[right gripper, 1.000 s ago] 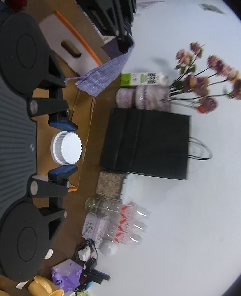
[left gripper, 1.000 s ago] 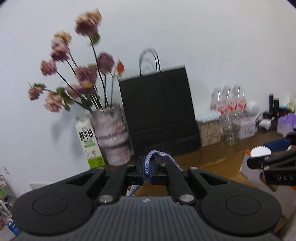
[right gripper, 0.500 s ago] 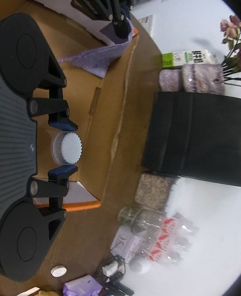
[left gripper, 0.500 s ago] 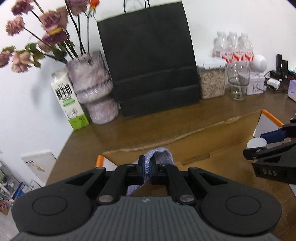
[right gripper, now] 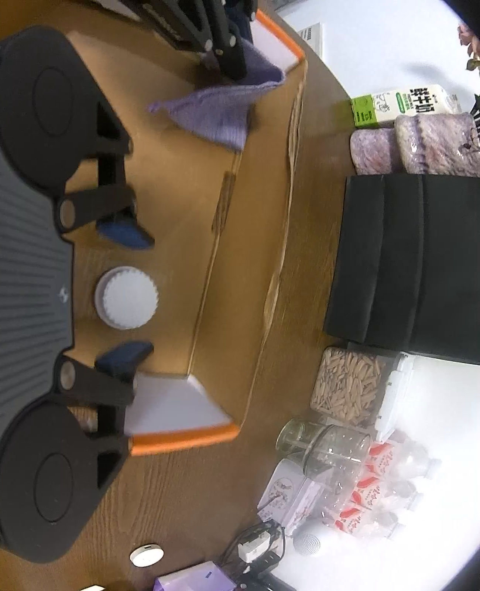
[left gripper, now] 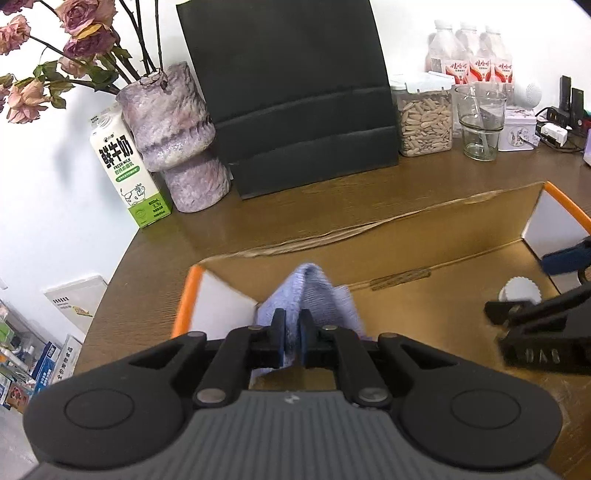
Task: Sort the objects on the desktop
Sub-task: 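Carry the cloth and cap over the box with both grippers, then release the cap and cloth into the box, opening both grippers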
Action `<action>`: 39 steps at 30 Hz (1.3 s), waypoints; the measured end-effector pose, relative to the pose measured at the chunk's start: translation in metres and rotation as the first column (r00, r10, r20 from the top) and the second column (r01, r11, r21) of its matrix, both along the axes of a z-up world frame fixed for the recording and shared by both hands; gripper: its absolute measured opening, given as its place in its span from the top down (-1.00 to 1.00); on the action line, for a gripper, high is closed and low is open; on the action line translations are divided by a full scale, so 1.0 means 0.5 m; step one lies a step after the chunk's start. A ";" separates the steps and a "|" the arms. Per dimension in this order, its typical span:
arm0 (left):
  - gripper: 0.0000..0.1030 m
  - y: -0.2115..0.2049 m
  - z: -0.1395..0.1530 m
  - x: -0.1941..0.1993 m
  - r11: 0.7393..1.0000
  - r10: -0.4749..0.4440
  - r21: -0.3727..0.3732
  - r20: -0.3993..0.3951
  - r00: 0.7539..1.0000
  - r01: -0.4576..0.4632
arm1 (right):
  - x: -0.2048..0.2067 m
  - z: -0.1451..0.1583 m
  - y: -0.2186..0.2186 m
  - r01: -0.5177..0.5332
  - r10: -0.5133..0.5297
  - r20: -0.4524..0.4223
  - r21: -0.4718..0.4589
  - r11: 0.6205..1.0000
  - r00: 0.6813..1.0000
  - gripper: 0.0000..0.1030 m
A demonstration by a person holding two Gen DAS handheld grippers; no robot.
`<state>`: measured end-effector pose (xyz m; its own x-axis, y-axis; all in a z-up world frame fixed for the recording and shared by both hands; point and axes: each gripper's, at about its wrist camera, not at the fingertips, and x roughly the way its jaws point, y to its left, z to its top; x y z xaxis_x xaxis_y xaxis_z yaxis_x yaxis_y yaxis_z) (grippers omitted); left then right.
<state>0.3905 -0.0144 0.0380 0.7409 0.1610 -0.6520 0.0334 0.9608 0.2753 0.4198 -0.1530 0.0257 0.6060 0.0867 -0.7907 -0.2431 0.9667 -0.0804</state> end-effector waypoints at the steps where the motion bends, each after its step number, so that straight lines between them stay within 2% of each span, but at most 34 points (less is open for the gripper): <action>1: 0.78 -0.001 0.003 -0.002 1.000 -0.002 0.000 -0.001 1.000 0.002 | -0.005 0.005 -0.001 0.000 0.000 0.017 -0.005 1.000 1.000 -0.77; 3: 0.58 -0.002 0.006 -0.008 1.000 0.003 0.007 -0.001 1.000 -0.003 | -0.014 0.016 -0.002 -0.006 0.006 0.036 -0.007 1.000 0.999 -0.77; 5: -0.01 -0.003 0.011 -0.017 1.000 0.007 0.012 0.012 1.000 -0.007 | -0.023 0.027 -0.007 0.000 0.000 0.039 0.009 1.000 0.999 -0.81; 7: -0.27 -0.007 0.017 -0.027 1.000 0.004 0.021 0.029 1.000 -0.005 | -0.030 0.036 -0.011 0.003 -0.004 0.047 0.018 1.000 0.999 -0.92; 8: -0.59 -0.007 0.020 -0.032 1.000 0.006 0.021 0.035 0.999 -0.007 | -0.036 0.040 -0.012 0.003 -0.004 0.053 0.018 1.000 0.999 -0.98; 10: -0.96 -0.007 0.029 -0.043 1.000 0.020 0.011 0.053 0.998 -0.020 | -0.049 0.048 -0.015 0.006 -0.007 0.064 0.019 1.000 0.998 -1.00; 13: -1.00 -0.006 0.045 -0.062 1.000 0.026 0.010 0.096 0.995 -0.027 | -0.066 0.060 -0.022 0.009 -0.012 0.068 0.031 0.999 0.998 -1.00; 27: -1.00 0.016 0.085 -0.137 0.999 0.046 -0.017 0.129 0.991 -0.044 | -0.149 0.108 -0.030 -0.001 -0.004 0.123 0.048 0.999 0.992 -1.00; 39: -1.00 0.063 0.151 -0.284 0.995 0.006 -0.093 0.252 0.968 0.018 | -0.319 0.184 -0.080 -0.057 0.020 0.301 0.117 0.992 0.953 -1.00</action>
<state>0.2483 0.0170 0.1135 0.8837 0.1032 -0.4564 -0.0198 0.9828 0.1838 0.2605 -0.1931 0.1179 0.8071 0.1992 -0.5558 -0.2632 0.9640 -0.0367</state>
